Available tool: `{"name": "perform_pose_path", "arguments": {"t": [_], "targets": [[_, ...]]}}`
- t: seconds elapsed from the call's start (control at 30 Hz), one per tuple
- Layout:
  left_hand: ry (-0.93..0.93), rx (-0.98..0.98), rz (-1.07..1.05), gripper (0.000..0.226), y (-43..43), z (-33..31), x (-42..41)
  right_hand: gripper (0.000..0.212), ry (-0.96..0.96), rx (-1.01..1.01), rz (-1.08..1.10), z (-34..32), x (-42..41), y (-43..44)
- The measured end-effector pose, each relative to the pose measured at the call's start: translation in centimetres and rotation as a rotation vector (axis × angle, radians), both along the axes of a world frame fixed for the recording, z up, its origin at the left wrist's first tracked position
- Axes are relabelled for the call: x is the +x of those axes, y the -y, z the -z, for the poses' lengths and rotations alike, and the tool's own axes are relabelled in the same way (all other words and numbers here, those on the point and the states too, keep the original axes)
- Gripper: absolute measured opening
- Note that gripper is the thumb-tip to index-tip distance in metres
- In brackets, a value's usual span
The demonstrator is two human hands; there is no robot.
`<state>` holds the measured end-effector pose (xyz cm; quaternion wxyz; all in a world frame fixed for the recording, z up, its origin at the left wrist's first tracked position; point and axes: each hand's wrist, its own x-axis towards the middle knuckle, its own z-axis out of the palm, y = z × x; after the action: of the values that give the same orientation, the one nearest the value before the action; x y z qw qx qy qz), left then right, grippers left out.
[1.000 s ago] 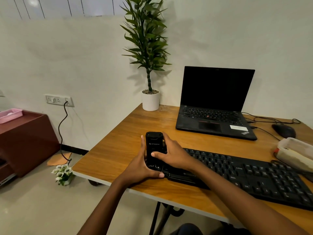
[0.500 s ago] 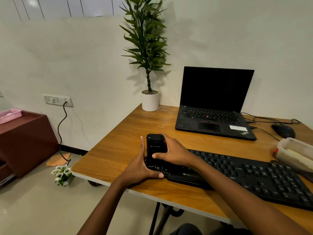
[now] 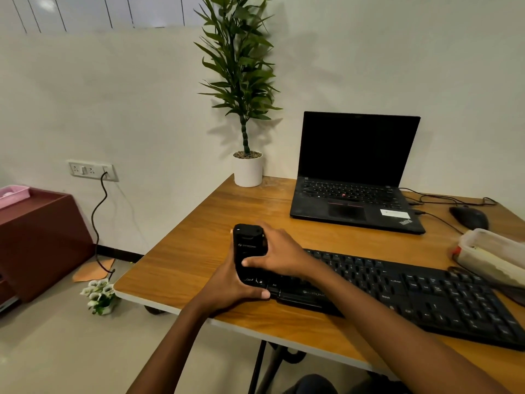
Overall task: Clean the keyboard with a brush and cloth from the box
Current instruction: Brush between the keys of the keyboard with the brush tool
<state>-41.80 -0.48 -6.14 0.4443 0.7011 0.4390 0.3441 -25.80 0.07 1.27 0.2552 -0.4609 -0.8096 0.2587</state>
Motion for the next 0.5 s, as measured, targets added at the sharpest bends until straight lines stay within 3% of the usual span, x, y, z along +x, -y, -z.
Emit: {"name": "perform_pose_path", "arguments": {"t": [0.17, 0.27, 0.4, 0.5], "targets": [[-0.002, -0.065, -0.021, 0.143, 0.3, -0.2, 0.2, 0.056, 0.123, -0.077, -0.031, -1.7, 2.8, 0.0], [-0.013, -0.046, -0.022, 0.143, 0.2, -0.2, 0.1, 0.055, 0.206, 0.006, -0.039, -2.4, 2.2, 0.0], [-0.014, 0.005, -0.012, 0.126, 0.0, 0.2, 0.0, 0.059, 0.103, 0.091, -0.015, 0.0, 0.4, 0.7], [-0.002, -0.048, 0.000, 0.136, 0.1, -0.1, 0.1, 0.064, -0.044, -0.050, -0.003, 0.0, 2.4, 0.9]]}}
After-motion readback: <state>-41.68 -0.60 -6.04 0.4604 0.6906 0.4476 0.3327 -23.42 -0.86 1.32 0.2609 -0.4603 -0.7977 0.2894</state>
